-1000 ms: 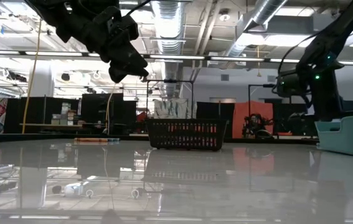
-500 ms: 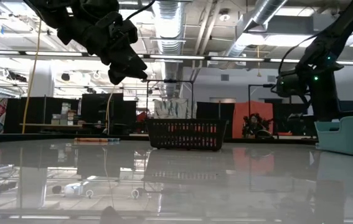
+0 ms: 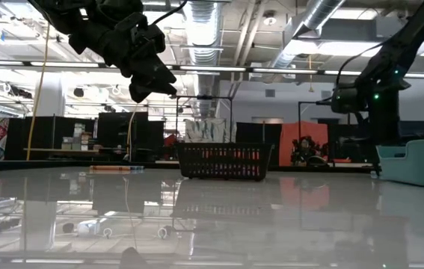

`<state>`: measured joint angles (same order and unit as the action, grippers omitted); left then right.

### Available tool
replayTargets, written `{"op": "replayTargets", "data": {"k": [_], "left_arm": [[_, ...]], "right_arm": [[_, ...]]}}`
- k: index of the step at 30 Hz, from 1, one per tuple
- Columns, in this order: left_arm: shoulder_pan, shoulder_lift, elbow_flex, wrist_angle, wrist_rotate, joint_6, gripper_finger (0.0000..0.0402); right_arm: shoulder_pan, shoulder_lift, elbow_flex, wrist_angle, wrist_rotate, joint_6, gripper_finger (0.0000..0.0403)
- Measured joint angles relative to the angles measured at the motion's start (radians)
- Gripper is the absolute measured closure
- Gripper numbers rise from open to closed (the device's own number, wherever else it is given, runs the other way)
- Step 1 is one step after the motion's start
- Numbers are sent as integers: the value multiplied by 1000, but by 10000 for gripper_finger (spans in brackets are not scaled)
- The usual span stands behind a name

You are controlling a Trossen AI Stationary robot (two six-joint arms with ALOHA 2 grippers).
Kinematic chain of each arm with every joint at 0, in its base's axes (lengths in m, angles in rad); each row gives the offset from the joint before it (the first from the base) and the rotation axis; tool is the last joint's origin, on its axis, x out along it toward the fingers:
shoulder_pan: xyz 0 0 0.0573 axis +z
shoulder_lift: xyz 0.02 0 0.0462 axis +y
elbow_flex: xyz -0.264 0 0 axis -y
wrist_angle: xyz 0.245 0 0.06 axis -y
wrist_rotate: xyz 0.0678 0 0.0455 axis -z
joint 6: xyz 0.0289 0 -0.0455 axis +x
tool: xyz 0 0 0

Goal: Sort crayons
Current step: Put the light blue green crayon into the green bin

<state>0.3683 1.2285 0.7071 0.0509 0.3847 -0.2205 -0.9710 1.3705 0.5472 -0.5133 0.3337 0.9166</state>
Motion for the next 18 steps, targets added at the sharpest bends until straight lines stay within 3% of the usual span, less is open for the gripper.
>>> {"op": "replayTargets", "data": {"k": [7,18], "left_arm": [[0,0,0,9,-1,-1,270],[0,0,0,10,-3,-7,270]], "right_arm": [[6,-95,-1,16,-145,-98,237],[-20,-154,0,3,-106,-28,237]]}}
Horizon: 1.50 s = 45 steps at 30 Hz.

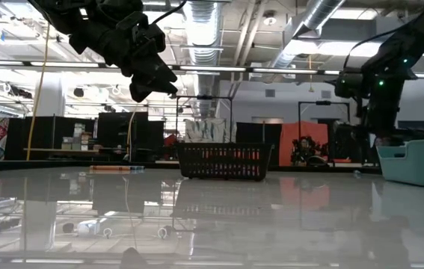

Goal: Sort crayons
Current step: Put the light blue green crayon into the green bin

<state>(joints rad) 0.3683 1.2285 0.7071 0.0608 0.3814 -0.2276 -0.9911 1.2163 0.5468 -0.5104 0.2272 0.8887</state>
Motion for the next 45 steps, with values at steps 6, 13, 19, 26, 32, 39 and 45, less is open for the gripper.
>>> {"op": "replayTargets", "data": {"k": [6,13,19,26,32,39,45], "left_arm": [[0,0,0,2,-2,10,270],[0,0,0,2,-3,9,270],[0,0,0,-1,4,5,270],[0,0,0,-2,20,4,270],[0,0,0,-2,33,5,270],[0,0,0,-3,62,10,270],[0,0,0,-3,80,23,270]], "right_arm": [[16,84,1,152,-19,101,237],[85,234,112,125,67,156,237],[115,389,291,-29,127,190,237],[126,566,504,-221,148,184,237],[129,658,584,-239,96,166,243],[139,660,587,-240,84,169,307],[139,658,587,-258,60,169,388]]}}
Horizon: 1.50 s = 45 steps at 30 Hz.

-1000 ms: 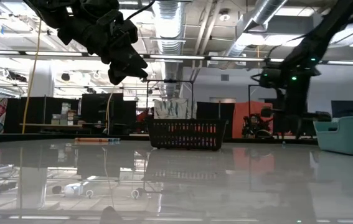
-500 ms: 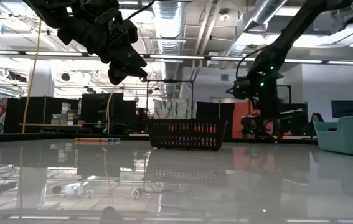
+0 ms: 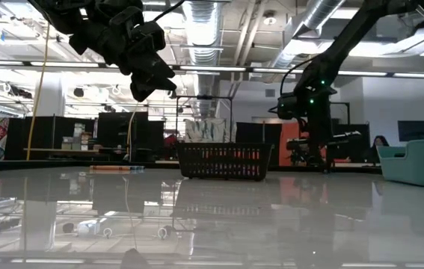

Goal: Sort crayons
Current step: Put the light blue green crayon into the green bin

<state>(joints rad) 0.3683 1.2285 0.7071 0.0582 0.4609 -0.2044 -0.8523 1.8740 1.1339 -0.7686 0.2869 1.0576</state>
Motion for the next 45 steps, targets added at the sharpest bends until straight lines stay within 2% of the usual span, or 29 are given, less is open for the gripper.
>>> {"op": "replayTargets", "data": {"k": [11,19,24,29,34,40,45], "left_arm": [[0,0,0,0,13,28,270],[0,0,0,0,13,43,270],[0,0,0,1,12,52,270],[0,0,0,1,11,54,270],[0,0,0,1,20,53,270],[0,0,0,0,22,53,270],[0,0,0,1,20,56,270]], "right_arm": [[16,-52,-9,-101,-84,0,401],[34,-219,-7,-161,-38,6,402],[116,-343,-6,-238,-38,16,402],[280,-473,-6,-337,-28,119,402],[526,-559,-5,-481,-26,316,403],[872,-568,-5,-627,-27,649,403],[1088,-527,-26,-644,-68,901,403]]}}
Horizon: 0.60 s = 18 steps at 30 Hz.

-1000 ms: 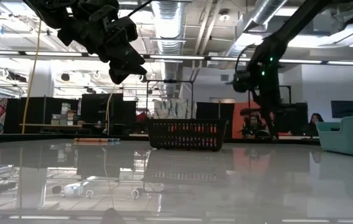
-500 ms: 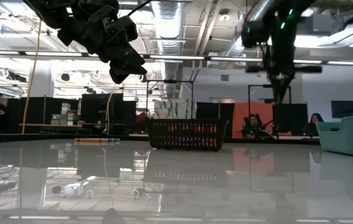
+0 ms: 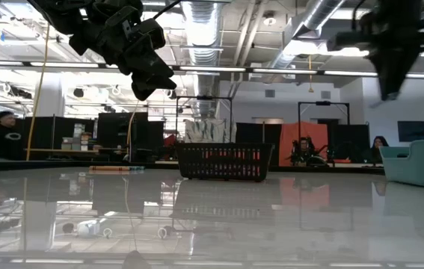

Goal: Sort crayons
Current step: Put the light blue green crayon into the green bin

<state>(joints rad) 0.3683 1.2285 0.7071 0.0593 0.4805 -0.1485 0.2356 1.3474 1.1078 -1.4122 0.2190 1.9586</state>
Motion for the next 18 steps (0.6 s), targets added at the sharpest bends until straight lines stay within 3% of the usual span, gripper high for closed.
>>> {"op": "replayTargets", "data": {"k": [8,18], "left_arm": [[0,0,0,7,-21,6,270],[0,0,0,7,-24,-12,270]], "right_arm": [[181,15,-172,141,-105,263,403],[140,12,-202,117,-87,242,403]]}}
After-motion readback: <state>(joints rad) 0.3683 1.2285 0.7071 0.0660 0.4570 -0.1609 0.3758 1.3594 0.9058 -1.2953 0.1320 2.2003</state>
